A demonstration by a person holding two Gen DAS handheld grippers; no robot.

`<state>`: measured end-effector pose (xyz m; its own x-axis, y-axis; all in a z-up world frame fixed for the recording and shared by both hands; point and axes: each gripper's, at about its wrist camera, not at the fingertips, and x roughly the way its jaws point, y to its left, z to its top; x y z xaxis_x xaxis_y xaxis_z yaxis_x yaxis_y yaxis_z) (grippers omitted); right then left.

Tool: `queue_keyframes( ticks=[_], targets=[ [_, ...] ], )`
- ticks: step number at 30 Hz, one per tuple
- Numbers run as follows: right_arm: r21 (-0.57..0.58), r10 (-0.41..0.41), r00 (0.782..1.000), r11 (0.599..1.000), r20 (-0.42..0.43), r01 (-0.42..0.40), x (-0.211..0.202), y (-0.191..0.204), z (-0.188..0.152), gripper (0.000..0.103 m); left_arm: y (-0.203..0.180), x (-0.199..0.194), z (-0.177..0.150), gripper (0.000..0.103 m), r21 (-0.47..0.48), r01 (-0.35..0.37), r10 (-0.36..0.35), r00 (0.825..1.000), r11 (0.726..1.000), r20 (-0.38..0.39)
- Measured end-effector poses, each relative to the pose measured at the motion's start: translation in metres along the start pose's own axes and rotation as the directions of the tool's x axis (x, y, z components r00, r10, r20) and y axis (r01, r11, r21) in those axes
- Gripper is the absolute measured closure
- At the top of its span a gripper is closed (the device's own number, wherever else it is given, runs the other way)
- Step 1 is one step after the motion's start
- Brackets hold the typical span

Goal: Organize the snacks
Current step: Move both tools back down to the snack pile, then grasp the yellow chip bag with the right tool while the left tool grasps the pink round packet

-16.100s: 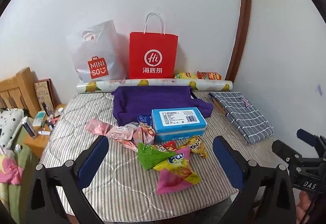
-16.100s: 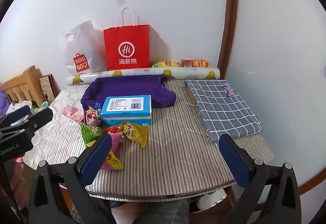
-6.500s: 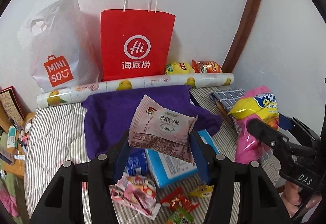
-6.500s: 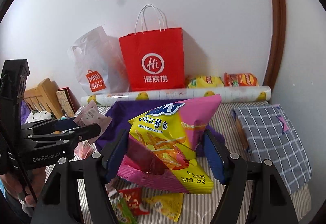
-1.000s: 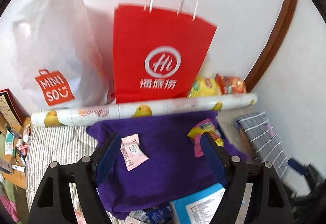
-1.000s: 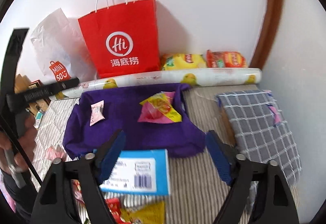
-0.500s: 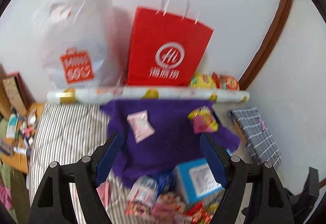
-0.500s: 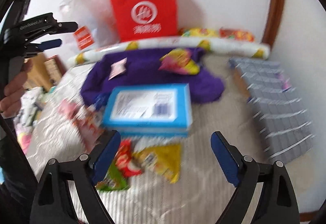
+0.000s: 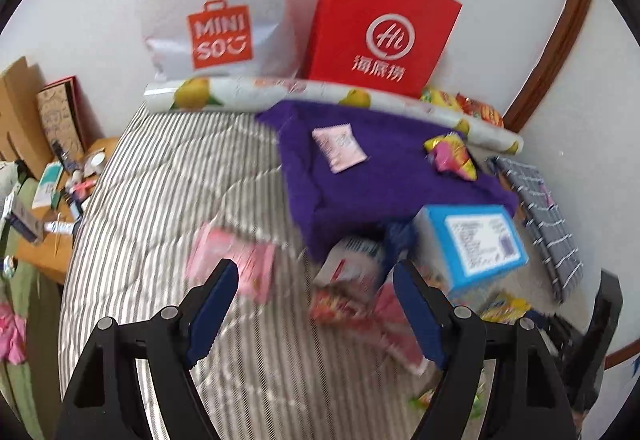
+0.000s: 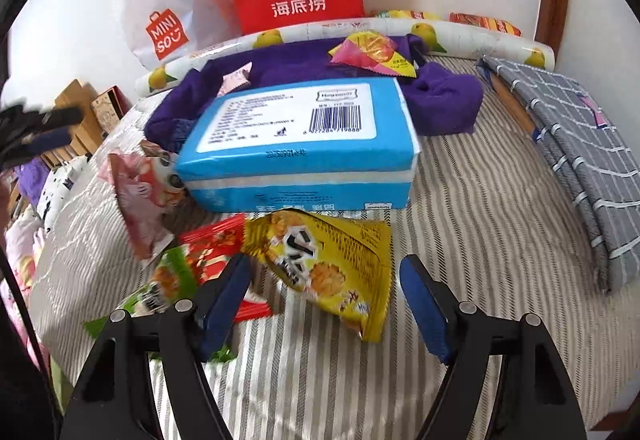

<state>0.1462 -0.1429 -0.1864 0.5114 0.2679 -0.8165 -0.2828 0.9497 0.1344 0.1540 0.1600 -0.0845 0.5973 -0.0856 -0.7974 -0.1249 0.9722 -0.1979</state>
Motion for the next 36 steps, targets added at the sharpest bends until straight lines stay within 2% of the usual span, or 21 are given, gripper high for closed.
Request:
queue_keyframes(
  ticks=[3,6,14,20,26,32,36],
  targets=[
    [-0.004,0.013,1.0,1.0,-0.015,-0.013,0.014,0.001,0.002,0.026,0.006,-0.001,-0.011,0.025,0.003,-0.013,0.013,1.0,1.0,0.0],
    [-0.035,-0.014,1.0,0.999,-0.006,0.014,0.021,0.005,0.004,0.026,0.012,-0.002,-0.022,0.025,0.003,-0.022,0.022,1.0,1.0,0.007],
    [-0.089,-0.007,0.999,0.996,0.048,0.011,0.015,0.005,0.004,0.032,0.022,0.017,-0.04,0.025,-0.02,-0.036,0.036,0.999,0.999,-0.032],
    [-0.117,-0.02,0.994,0.993,0.109,0.033,-0.003,-0.008,0.002,0.032,0.033,0.033,-0.029,0.025,-0.025,-0.113,0.113,0.993,0.993,-0.019],
    [-0.084,-0.027,0.989,0.996,0.145,0.04,-0.009,-0.028,-0.002,0.032,0.033,0.055,-0.013,0.025,0.05,-0.21,0.211,0.977,0.976,-0.019],
    [-0.06,-0.022,0.987,0.998,0.162,0.032,-0.007,-0.03,-0.003,0.033,0.035,0.088,-0.008,0.025,0.075,-0.232,0.237,0.97,0.97,-0.06],
    [-0.071,-0.028,0.988,0.997,0.149,0.039,-0.004,-0.028,-0.004,0.033,0.039,0.094,-0.011,0.026,0.057,-0.226,0.229,0.973,0.972,-0.036]
  ],
)
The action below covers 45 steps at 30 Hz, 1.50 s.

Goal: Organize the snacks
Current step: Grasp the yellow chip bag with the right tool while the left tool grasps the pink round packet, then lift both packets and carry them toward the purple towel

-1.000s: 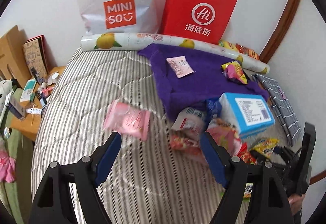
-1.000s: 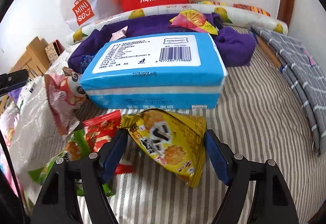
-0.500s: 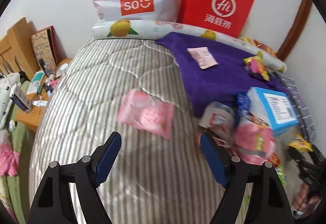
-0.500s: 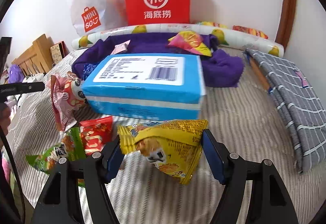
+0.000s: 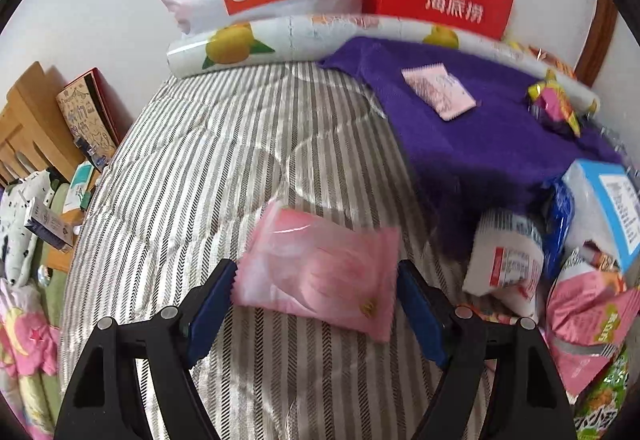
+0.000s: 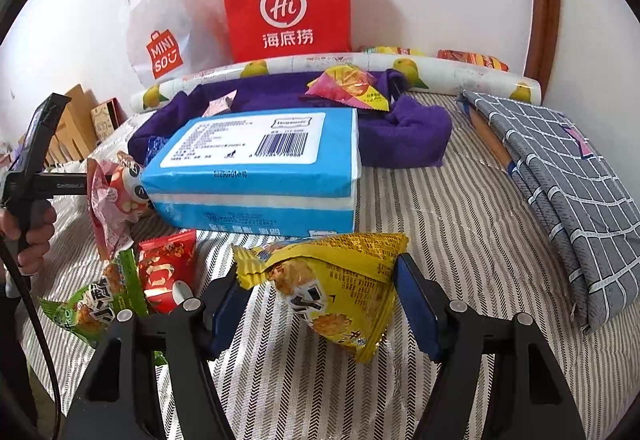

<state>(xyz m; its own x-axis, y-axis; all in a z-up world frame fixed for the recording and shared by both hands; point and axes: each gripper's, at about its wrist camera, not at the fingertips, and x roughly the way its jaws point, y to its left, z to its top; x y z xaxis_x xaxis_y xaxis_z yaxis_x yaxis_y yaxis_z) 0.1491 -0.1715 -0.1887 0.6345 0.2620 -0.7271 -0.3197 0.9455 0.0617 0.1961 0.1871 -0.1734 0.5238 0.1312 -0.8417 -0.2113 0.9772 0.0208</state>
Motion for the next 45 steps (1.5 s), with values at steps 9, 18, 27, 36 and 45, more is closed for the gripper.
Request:
queue_keyframes(
  ticks=[9,18,27,36,45],
  targets=[
    [-0.005,-0.002,1.0,1.0,-0.011,0.002,0.002,0.001,-0.001,0.033,0.012,-0.016,-0.002,0.054,-0.057,0.088,-0.086,0.996,0.995,0.025],
    [0.02,-0.009,1.0,1.0,-0.02,0.009,-0.015,0.002,-0.004,0.034,-0.006,-0.071,-0.008,0.055,-0.027,0.176,-0.173,0.981,0.984,0.083],
    [-0.001,-0.035,0.997,0.999,0.064,0.035,-0.064,0.011,0.009,0.035,-0.057,-0.11,-0.014,0.055,0.039,0.287,-0.29,0.954,0.957,0.081],
    [0.022,-0.023,0.994,1.0,0.105,0.021,-0.089,0.006,0.025,0.035,-0.093,-0.131,-0.008,0.055,0.109,0.321,-0.332,0.938,0.941,0.1],
    [0.057,-0.002,0.992,0.998,0.124,-0.006,-0.091,0.0,0.05,0.035,-0.104,-0.139,0.007,0.055,0.105,0.342,-0.353,0.929,0.934,0.115]
  ],
)
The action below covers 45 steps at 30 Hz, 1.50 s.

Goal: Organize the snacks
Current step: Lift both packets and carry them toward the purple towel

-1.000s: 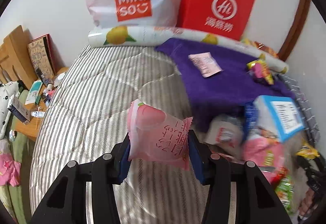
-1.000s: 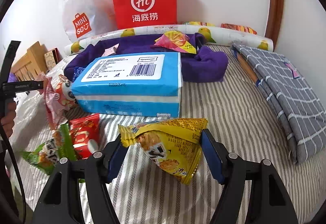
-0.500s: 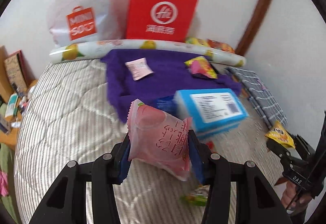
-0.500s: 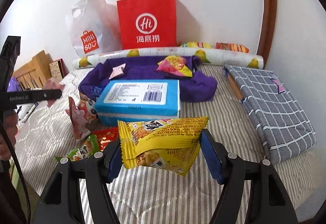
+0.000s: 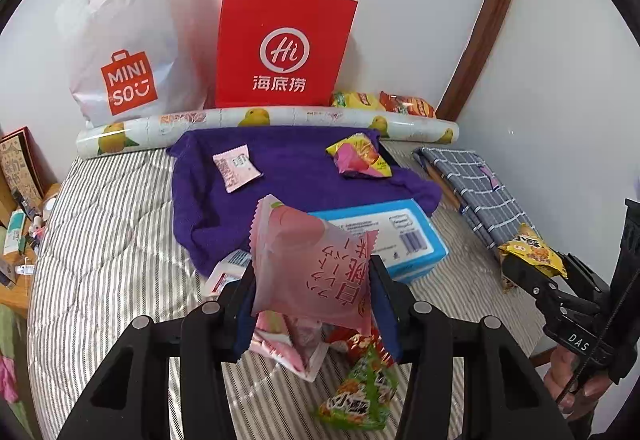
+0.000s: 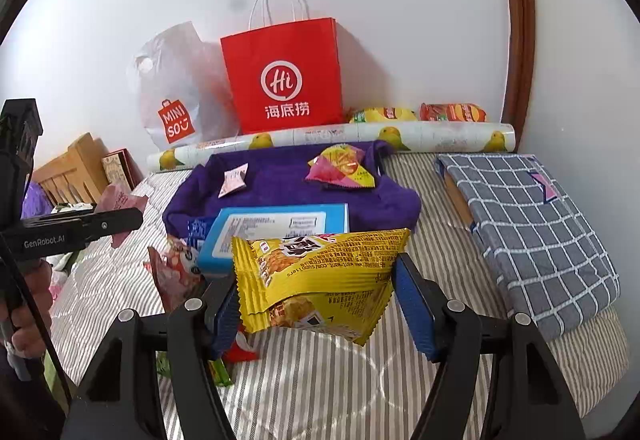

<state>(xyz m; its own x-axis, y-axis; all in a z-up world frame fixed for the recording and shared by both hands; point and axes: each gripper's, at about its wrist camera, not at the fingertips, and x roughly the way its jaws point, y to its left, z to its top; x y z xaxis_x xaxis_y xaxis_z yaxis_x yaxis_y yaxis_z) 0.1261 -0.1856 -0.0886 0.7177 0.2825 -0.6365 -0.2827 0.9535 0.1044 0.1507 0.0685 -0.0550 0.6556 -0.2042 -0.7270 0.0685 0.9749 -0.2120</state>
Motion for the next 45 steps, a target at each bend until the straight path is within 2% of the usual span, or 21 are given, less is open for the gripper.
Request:
queue_keyframes(
  ticks=[6,26,35,39,45],
  targets=[
    [0.017,0.034,0.999,0.999,0.023,-0.034,0.002,-0.002,0.018,0.035,-0.004,0.004,0.01,0.055,-0.001,0.005,-0.005,1.0,1.0,0.002],
    [0.039,0.055,0.998,0.998,0.036,-0.057,0.044,0.0,0.07,0.035,0.01,0.035,0.042,0.055,-0.057,-0.002,0.002,1.0,0.998,0.001],
    [0.007,0.081,0.995,0.997,0.061,-0.081,0.075,0.012,0.102,0.035,0.026,0.06,0.066,0.055,-0.1,-0.011,0.011,1.0,0.995,0.001],
    [-0.015,0.098,0.993,0.995,0.07,-0.098,0.092,0.019,0.116,0.035,0.031,0.074,0.078,0.055,-0.102,-0.04,0.041,0.999,0.994,0.006],
    [-0.024,0.106,0.993,0.994,0.06,-0.104,0.125,0.015,0.122,0.035,0.044,0.096,0.081,0.055,-0.131,-0.045,0.046,0.999,0.99,0.006]
  ],
)
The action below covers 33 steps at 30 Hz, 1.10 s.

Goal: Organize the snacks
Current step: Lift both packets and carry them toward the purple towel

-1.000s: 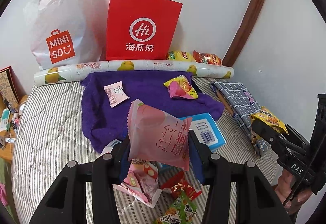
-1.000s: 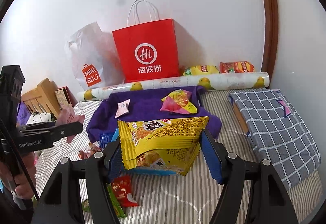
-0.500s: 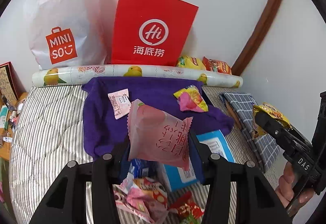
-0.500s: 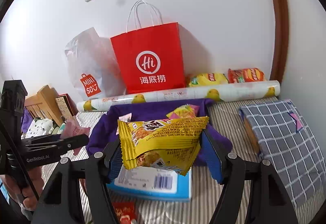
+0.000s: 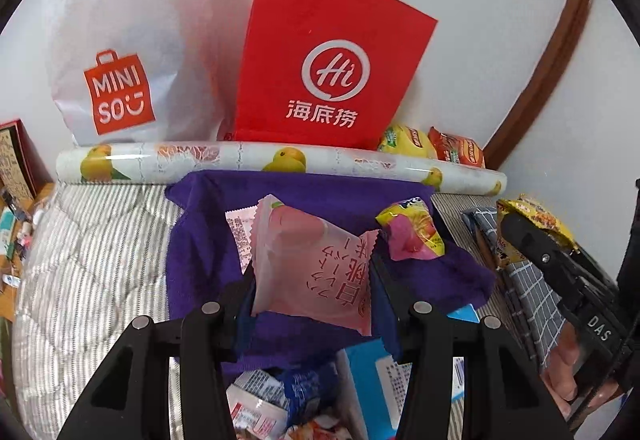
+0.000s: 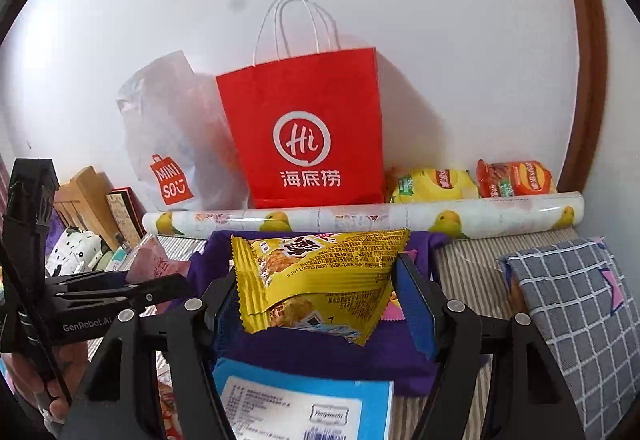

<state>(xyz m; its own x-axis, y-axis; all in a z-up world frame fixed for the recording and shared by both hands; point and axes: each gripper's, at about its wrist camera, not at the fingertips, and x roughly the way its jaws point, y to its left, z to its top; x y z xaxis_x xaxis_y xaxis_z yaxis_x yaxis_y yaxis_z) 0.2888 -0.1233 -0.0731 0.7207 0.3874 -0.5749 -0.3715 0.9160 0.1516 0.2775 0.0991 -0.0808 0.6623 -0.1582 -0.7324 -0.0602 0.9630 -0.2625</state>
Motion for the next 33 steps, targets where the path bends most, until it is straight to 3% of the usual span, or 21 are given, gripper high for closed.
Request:
queue_keyframes(
  ticks=[7,13,19,24,27,33],
  targets=[
    [0.018,0.003,0.999,1.0,-0.035,-0.002,0.027,-0.017,-0.013,0.035,0.012,0.022,-0.008,0.055,-0.026,0.011,-0.011,1.0,1.0,-0.012],
    [0.008,-0.053,0.997,0.999,-0.057,0.053,0.039,-0.033,-0.024,0.035,0.023,0.039,-0.016,0.055,-0.073,0.029,-0.033,0.998,0.997,-0.05],
    [0.074,-0.016,0.996,0.997,-0.083,0.022,0.046,-0.047,-0.027,0.035,0.031,0.043,-0.02,0.055,-0.101,0.037,-0.044,0.997,0.994,-0.06],
    [0.051,-0.013,0.992,0.999,-0.124,0.02,0.056,-0.041,-0.033,0.035,0.034,0.048,-0.023,0.055,-0.112,0.024,-0.033,0.996,0.993,-0.079],
    [0.051,0.014,0.986,0.999,-0.167,-0.006,0.064,-0.039,-0.037,0.035,0.037,0.054,-0.026,0.055,-0.146,0.052,-0.069,0.991,0.988,-0.117],
    [0.064,0.01,0.978,0.998,-0.211,0.004,0.074,-0.042,-0.042,0.035,0.032,0.054,-0.028,0.055,-0.105,-0.027,0.016,0.994,0.994,-0.107]
  ],
)
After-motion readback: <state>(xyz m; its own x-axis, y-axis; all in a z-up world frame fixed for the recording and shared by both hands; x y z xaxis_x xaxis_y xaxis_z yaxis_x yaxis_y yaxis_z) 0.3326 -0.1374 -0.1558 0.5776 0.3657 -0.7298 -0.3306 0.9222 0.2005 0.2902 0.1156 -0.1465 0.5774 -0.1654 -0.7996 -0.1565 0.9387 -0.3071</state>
